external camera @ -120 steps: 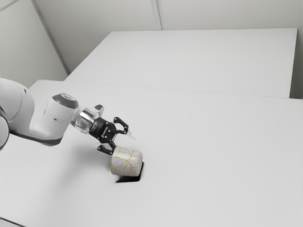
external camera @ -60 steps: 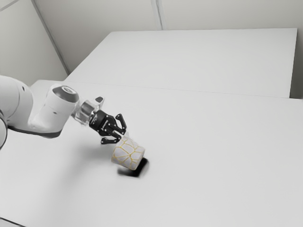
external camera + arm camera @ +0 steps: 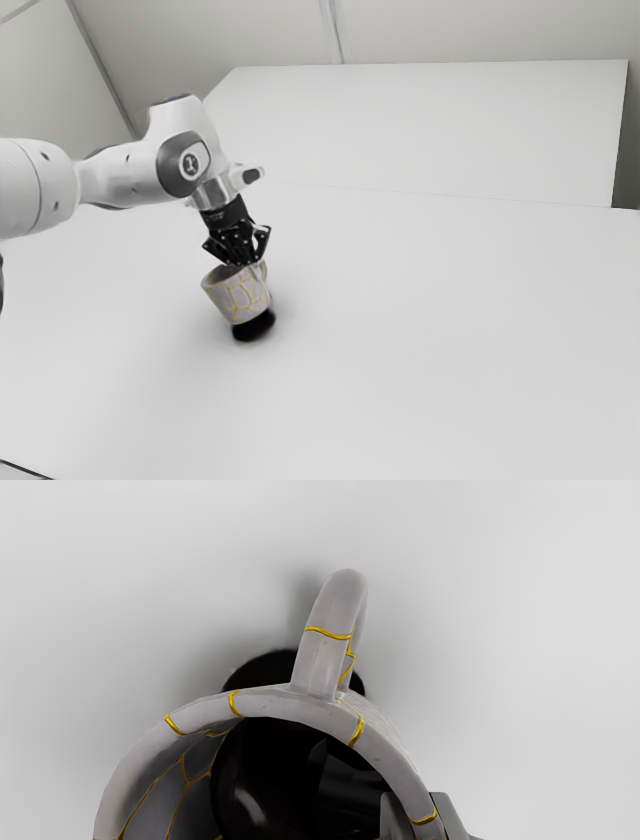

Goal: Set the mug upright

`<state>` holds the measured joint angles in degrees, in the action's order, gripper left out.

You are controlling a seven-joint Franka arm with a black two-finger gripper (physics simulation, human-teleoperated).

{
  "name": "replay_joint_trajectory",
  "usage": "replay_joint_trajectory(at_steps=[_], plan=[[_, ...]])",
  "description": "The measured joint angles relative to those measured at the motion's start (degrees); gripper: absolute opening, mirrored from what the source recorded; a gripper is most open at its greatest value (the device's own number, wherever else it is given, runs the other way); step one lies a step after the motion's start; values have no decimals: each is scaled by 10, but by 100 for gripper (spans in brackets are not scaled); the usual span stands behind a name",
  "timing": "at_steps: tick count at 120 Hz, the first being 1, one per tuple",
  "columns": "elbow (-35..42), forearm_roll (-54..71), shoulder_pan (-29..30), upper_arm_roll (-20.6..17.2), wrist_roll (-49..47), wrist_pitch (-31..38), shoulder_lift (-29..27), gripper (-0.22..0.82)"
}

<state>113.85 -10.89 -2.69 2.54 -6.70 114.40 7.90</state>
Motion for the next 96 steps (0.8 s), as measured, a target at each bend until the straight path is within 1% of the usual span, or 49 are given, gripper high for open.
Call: replay_joint_trajectory(at_steps=[21,37,60,81,88,96], plan=[[3,64,-3,-19,-16,53,3,-18],[6,90,-10,-23,-30,84,14,-18],[13,101,-24,-24,-52,111,36,-18],[11,109,-28,-24,-61,118,33,21],[11,115,-29,-24,-63,118,30,30],[11,122,-29,-24,-66,115,21,39]])
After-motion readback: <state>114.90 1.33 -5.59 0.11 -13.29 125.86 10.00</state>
